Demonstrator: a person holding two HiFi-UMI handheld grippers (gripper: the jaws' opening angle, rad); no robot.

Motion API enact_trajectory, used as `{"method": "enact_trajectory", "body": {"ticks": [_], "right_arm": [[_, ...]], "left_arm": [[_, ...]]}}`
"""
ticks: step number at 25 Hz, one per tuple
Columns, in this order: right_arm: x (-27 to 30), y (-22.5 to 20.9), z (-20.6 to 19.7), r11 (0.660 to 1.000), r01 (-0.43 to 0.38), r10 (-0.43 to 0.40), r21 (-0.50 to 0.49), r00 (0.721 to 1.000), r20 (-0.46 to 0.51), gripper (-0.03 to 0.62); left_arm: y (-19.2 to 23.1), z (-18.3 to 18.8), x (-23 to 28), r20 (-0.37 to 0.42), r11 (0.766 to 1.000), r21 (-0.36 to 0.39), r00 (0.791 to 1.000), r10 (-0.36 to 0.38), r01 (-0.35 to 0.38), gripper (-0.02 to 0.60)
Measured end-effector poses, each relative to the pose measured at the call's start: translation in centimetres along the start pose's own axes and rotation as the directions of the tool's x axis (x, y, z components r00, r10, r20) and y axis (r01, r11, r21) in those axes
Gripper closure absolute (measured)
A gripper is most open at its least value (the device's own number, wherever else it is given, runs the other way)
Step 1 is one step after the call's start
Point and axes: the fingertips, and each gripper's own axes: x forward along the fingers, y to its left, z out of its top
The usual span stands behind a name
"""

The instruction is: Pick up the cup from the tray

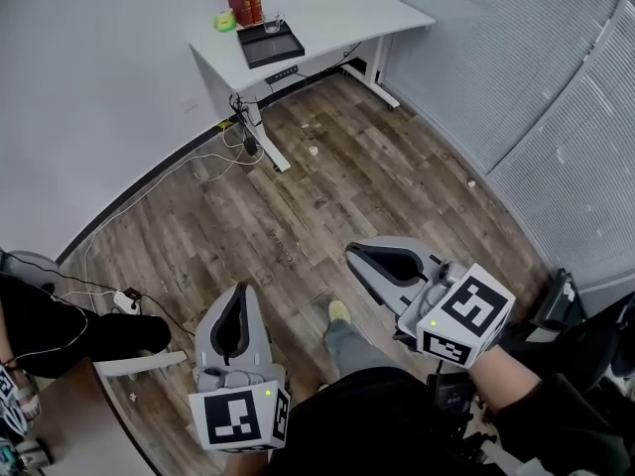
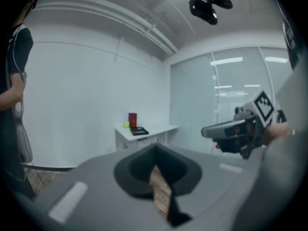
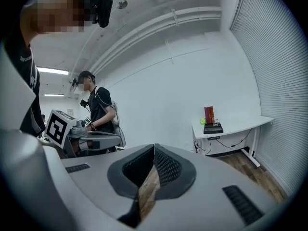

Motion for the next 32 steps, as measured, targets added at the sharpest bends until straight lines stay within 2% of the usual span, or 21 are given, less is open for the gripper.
{"method": "enact_trajectory", "body": {"ticks": [19, 26, 32], "right_arm": [[5.4, -12.8, 2.2, 0.998, -0.064, 0.064, 0.024, 0.998, 0.012, 0.579], [7.1, -16.5, 3.3, 0.996, -0.085, 0.084, 0.028, 0.996, 0.023, 0.579], [7.7, -17.9, 3.5, 0.994, -0.111, 0.11, 0.023, 0.993, 0.033, 0.579]], "left_arm": [[-0.6, 3.6, 14.0, -0.009, 0.999, 0.031, 1.0, 0.028, -0.028, 0.577], [-0.5, 4.7, 17.7, -0.011, 0.998, 0.049, 0.999, 0.04, -0.039, 0.577], [-0.9, 4.9, 18.9, -0.008, 0.997, 0.059, 0.999, 0.054, -0.054, 0.577]]}}
